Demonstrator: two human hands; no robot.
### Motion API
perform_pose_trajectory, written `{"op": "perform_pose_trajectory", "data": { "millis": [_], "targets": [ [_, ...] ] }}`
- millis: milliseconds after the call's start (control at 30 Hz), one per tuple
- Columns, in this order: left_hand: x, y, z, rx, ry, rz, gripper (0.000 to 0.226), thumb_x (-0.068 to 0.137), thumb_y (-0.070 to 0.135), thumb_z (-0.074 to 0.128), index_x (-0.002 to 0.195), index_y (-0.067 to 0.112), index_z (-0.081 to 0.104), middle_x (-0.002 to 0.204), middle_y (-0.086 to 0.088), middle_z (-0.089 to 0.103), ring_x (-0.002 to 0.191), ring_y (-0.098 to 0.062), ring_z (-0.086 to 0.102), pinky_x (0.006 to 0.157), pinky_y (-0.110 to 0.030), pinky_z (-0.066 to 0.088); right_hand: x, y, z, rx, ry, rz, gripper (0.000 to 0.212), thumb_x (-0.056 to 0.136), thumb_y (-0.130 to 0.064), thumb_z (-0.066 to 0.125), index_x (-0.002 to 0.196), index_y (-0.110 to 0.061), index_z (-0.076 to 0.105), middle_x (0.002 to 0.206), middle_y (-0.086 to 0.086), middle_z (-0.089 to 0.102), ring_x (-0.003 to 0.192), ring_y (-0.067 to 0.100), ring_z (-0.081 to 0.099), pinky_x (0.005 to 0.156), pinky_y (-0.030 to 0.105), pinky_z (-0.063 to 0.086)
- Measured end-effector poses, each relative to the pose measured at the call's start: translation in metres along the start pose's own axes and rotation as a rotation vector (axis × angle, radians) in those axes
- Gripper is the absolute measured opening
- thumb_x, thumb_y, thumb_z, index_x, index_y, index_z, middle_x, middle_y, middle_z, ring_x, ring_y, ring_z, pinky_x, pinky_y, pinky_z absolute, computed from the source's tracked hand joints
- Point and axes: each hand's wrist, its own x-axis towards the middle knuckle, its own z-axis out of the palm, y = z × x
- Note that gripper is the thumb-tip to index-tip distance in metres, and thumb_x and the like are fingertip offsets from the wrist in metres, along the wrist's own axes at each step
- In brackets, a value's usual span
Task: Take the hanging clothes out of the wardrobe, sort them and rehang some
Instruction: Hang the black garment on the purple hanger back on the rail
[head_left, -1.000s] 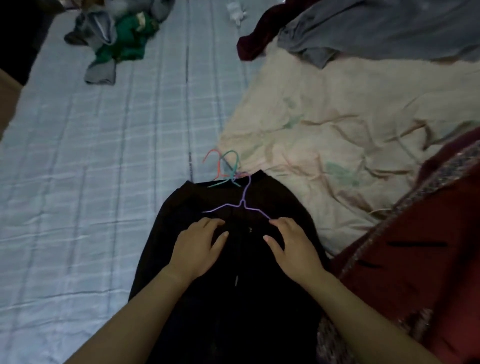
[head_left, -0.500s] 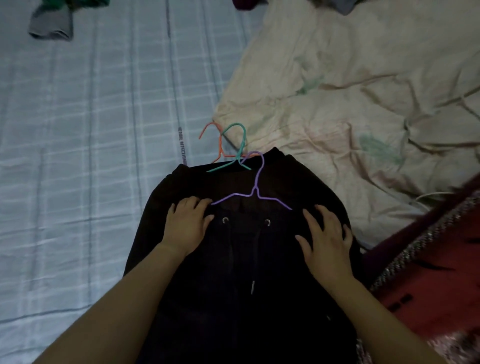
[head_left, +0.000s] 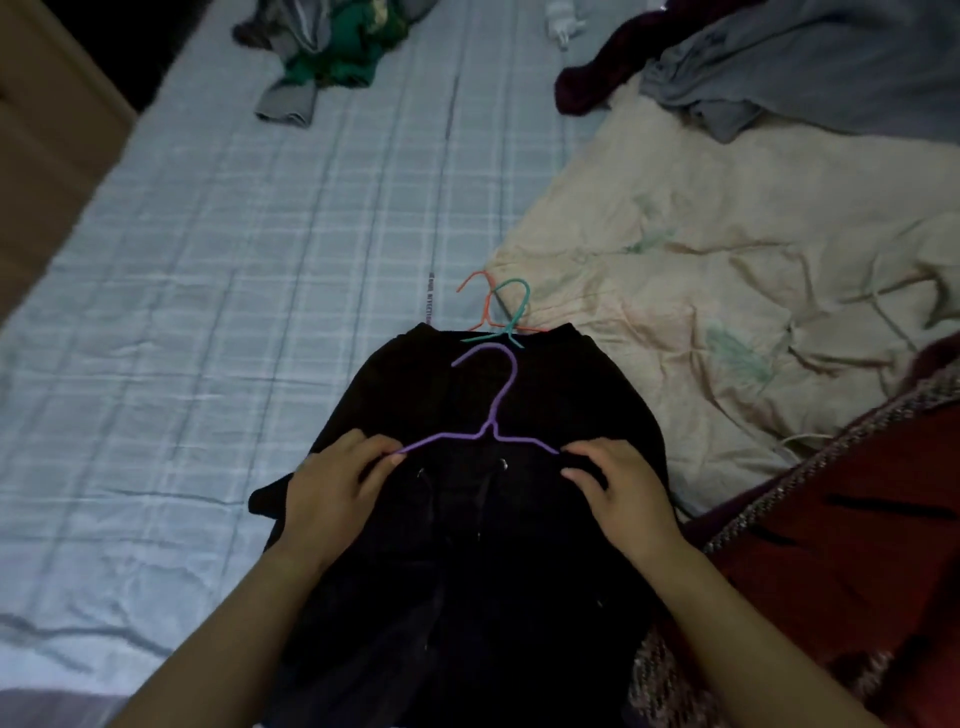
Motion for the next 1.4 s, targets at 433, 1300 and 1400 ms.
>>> {"op": "perform_pose_trajectory", "data": {
  "millis": [433, 1300, 1400],
  "targets": [
    [-0.223, 0.022, -0.177, 0.111, 0.579, -0.385, 0.033, 0.086, 0.052, 0.038, 0.088, 0.034, 0.066, 0.078, 0.012, 0.059, 0.071, -0.011, 0.059, 0.061, -0.03, 0.043, -0.03, -0.206, -0.009, 0.247, -0.137, -0.608, 0.021, 0.084, -0.029, 0.061, 0.1, -0.02, 0.071, 0.103, -0.002, 0.052, 0.097, 0.015, 0.05, 0.093, 0.007, 0.03],
    [-0.592, -0.326, -0.489, 0.267, 1.117, -0.734, 0.025, 0.083, 0.051, 0.045, 0.099, 0.037, 0.058, 0.083, 0.01, 0.057, 0.077, -0.007, 0.057, 0.068, -0.04, 0.049, -0.178, -0.783, 0.321, 0.392, -0.468, -1.282, 0.024, 0.086, -0.039, 0.061, 0.105, -0.026, 0.069, 0.1, -0.017, 0.066, 0.093, 0.003, 0.061, 0.079, 0.019, 0.047],
    [-0.594, -0.386, -0.539, 0.334, 1.111, -0.715, 0.024, 0.085, 0.052, 0.043, 0.1, 0.04, 0.056, 0.084, 0.013, 0.055, 0.078, -0.008, 0.056, 0.07, -0.043, 0.049, -0.171, -0.84, 0.364, 0.428, -0.406, -1.27, 0.021, 0.085, -0.028, 0.064, 0.105, -0.024, 0.069, 0.097, -0.026, 0.059, 0.092, -0.001, 0.057, 0.074, 0.006, 0.041]
  ]
}}
